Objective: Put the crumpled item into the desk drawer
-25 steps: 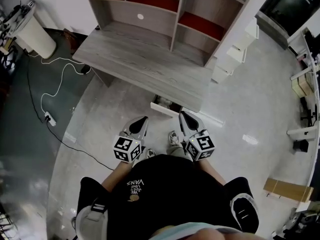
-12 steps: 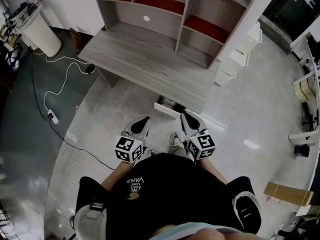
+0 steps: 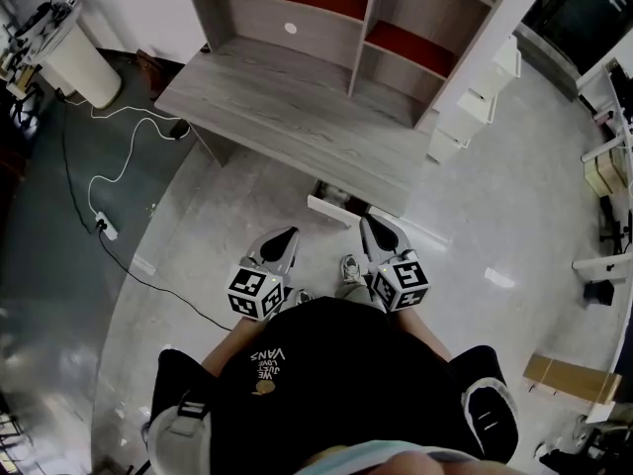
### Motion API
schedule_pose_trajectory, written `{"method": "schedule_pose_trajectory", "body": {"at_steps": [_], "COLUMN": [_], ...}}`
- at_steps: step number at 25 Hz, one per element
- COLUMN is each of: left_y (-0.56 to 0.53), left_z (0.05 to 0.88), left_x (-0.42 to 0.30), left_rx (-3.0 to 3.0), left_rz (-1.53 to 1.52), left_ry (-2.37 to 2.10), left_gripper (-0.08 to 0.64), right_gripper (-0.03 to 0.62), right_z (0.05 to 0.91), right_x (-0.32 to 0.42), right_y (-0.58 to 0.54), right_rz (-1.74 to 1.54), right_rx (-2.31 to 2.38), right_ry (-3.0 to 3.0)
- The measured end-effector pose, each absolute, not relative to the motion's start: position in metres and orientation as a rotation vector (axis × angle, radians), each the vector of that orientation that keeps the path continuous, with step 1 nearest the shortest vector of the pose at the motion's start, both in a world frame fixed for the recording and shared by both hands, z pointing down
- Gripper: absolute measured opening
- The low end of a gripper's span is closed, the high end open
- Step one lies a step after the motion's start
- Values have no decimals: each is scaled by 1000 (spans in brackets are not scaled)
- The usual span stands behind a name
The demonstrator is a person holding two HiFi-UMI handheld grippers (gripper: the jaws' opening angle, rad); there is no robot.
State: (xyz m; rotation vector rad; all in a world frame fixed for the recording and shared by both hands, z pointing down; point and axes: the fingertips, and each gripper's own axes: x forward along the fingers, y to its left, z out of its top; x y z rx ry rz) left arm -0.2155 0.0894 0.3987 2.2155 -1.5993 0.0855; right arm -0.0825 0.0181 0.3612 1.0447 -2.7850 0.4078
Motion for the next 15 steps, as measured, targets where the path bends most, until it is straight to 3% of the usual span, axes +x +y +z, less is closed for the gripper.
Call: {"method": "schedule_pose_trajectory", "body": {"at_steps": [15], "left_y": [95], "left_z": [399], "left_x": [-217], "left_rx": [2210], "left_rz": [68], "left_ry": [-1603], "left_gripper": [52], "right_gripper": [3], "right_z": [368], "right_x": [-85], "right_y": [24], "right_rz": [431], "right_rx": [1061], "right_ry": [-2778]}}
